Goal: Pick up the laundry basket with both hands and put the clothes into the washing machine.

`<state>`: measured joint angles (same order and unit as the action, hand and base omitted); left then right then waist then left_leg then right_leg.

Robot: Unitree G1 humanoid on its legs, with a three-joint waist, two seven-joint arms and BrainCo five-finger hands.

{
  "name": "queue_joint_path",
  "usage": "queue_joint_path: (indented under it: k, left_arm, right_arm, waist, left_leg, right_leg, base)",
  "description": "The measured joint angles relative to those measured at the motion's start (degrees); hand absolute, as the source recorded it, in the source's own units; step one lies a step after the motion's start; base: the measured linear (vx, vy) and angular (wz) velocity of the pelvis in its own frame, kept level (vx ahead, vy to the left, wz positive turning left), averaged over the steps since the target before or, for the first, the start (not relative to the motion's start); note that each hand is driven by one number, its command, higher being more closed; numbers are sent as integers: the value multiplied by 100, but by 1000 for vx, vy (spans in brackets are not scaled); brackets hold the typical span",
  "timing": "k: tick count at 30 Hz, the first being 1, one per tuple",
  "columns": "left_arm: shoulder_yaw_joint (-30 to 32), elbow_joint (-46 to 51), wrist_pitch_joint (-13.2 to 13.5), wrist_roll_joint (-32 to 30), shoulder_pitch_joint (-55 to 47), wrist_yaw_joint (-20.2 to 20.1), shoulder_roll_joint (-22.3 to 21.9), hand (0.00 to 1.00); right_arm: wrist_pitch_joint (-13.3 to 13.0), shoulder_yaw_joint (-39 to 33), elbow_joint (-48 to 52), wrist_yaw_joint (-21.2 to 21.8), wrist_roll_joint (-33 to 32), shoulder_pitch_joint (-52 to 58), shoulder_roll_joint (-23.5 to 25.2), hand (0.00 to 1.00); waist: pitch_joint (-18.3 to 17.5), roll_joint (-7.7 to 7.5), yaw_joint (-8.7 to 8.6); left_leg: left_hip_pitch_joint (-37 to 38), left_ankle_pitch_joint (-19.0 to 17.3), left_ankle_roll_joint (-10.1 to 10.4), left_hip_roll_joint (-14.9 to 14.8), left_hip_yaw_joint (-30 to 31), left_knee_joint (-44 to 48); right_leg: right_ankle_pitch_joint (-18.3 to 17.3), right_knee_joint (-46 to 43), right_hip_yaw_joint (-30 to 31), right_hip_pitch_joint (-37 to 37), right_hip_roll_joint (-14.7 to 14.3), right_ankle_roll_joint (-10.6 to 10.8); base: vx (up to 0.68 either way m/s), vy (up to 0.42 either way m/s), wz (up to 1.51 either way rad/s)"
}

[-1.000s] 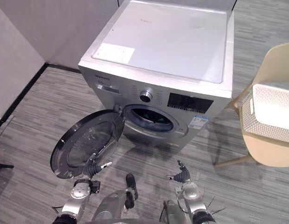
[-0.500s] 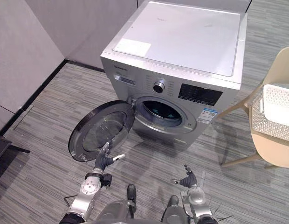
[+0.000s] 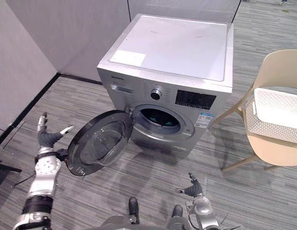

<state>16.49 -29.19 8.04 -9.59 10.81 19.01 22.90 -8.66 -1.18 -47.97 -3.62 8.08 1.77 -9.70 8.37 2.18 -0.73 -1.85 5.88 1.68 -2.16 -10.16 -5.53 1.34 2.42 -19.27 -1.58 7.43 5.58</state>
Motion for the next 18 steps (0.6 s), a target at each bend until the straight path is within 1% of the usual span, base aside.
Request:
queue_joint_path:
  k: [2, 3, 4, 5, 6, 7, 8, 10, 11, 12, 16, 17, 18]
  left_arm:
    - [19, -580, -56, 1, 233, -11, 456, 0]
    - [19, -741, -57, 4, 310, -15, 551, 0]
    - [13, -1096, -70, 54, 528, -25, 713, 0]
    - [1, -1393, -79, 133, 731, -42, 824, 0]
    - [-15, -1525, -81, 191, 835, -59, 868, 0]
    - [-42, -1743, -81, 273, 1007, -129, 940, 0]
    - [-74, -1943, -79, 299, 1172, -172, 972, 0]
    - [-80, -2231, -79, 345, 1341, -263, 982, 0]
    - [-107, -2470, -77, 455, 1467, -338, 985, 0]
    - [-58, -2533, -57, 566, 1525, -378, 989, 0]
    - [-142, -2755, -63, 680, 1519, -548, 992, 0]
    - [-182, -2771, -94, 684, 1491, -457, 876, 0]
    - [-230, -2762, -97, 697, 1478, -449, 835, 0]
  right_arm:
    - [-1, 20, 1, 30, 5, -12, -38, 0]
    - [-2, 37, 7, 30, 7, -29, -46, 0]
    - [-4, 88, 35, 35, 15, -54, -75, 0]
    - [-6, 132, 36, 39, 45, -73, -99, 0]
    - [-5, 134, 36, 40, 45, -89, -102, 0]
    - [-5, 141, 35, 41, 45, -150, -103, 0]
    - [-5, 172, 35, 32, 44, -211, -113, 0]
    - [-7, 189, 46, 22, 39, -334, -113, 0]
    - [-9, 250, 101, 15, 27, -445, -112, 0]
    - [-23, 301, 194, 13, 24, -468, -114, 0]
    - [-124, 443, 299, 24, -44, -578, -59, 0]
    - [-128, 448, 331, 19, -72, -606, -30, 0]
    - [-142, 447, 358, 18, -73, -622, -34, 0]
  waist:
    - [27, -91, 32]
    - [41, -115, 35]
    - [80, -178, 66]
    - [119, -240, 132]
    - [154, -276, 147]
    - [227, -346, 143]
    - [327, -412, 149]
    - [441, -491, 146]
    - [577, -585, 151]
    - [667, -626, 162]
    - [821, -688, 170]
    - [831, -698, 183]
    - [839, -685, 209]
  left_leg:
    - [-101, -3, -5, -58, -97, 2]
    - [-153, -2, -7, -73, -111, 3]
    - [-269, 3, -7, -108, -142, 6]
    - [-383, 30, -2, -135, -182, 8]
    - [-438, 46, 4, -148, -197, 9]
    - [-548, 74, 3, -164, -216, 10]
    - [-624, 93, 2, -177, -250, 12]
    - [-740, 106, -4, -189, -313, 23]
    - [-850, 104, -4, -200, -400, 101]
    - [-900, 99, -3, -209, -415, 155]
    - [-1062, 85, 3, -268, -433, 252]
    - [-1086, 84, 4, -284, -443, 253]
    - [-1100, 84, 4, -288, -454, 253]
  right_leg:
    - [72, 86, 100, 132, -71, -54]
    - [88, 87, 132, 208, -90, -68]
    - [125, 87, 189, 324, -125, -101]
    - [165, 90, 228, 468, -150, -140]
    - [182, 91, 241, 526, -161, -143]
    - [208, 88, 262, 652, -178, -156]
    - [246, 86, 304, 753, -193, -174]
    - [297, 86, 378, 901, -206, -191]
    - [337, 85, 471, 1018, -206, -189]
    - [352, 82, 510, 1064, -207, -195]
    - [383, 66, 540, 1211, -243, -231]
    - [384, 59, 556, 1249, -255, -234]
    - [384, 46, 568, 1278, -256, -234]
  base:
    - [7, -19, -26]
    - [-22, -23, -23]
    - [-12, -29, -24]
    - [-21, -24, -23]
    - [-9, -17, -17]
    - [-14, -9, -15]
    - [-11, -5, -17]
    - [-17, 8, -24]
    - [-21, 18, -27]
    - [-19, 16, -21]
    - [-12, -5, -7]
    - [-14, -11, -8]
    - [-7, -8, -7]
